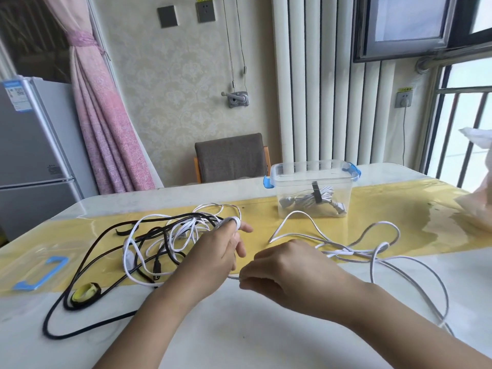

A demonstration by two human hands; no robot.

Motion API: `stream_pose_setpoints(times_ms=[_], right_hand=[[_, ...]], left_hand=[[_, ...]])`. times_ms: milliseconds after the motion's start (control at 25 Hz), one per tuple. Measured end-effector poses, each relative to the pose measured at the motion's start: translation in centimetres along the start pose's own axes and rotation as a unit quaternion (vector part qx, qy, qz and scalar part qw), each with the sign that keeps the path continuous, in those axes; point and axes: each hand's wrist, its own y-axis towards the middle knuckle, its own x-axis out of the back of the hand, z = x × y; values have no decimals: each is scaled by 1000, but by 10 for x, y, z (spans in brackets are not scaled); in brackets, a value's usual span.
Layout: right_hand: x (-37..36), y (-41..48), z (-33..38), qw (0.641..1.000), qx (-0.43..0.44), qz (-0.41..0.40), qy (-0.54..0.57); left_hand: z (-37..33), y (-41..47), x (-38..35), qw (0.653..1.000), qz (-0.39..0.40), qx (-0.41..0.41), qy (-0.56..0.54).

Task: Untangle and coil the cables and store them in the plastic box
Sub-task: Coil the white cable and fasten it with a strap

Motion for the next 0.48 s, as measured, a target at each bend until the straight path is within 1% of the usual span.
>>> stream_pose_setpoints(times_ms=[80, 160, 240, 320, 400, 480], right_hand=[[11, 0, -5, 998, -6, -57, 16], [22, 0, -11, 994, -14, -112, 14], [27, 1, -16, 987, -24, -157, 9], [29, 1, -18, 980, -38, -193, 12], [31, 0, -22, 971, -51, -232, 7], [34, -1, -29, 962, -67, -265, -5]], left_hand=[[-9, -1, 2, 995, 45, 36, -78], [-20, -2, 7, 978, 104, 85, -160], [-27, -3, 10, 957, 156, 117, -214], [-30, -5, 11, 940, 199, 123, -247], [-30, -6, 14, 922, 225, 119, -291], [-28, -5, 19, 898, 247, 132, -339]])
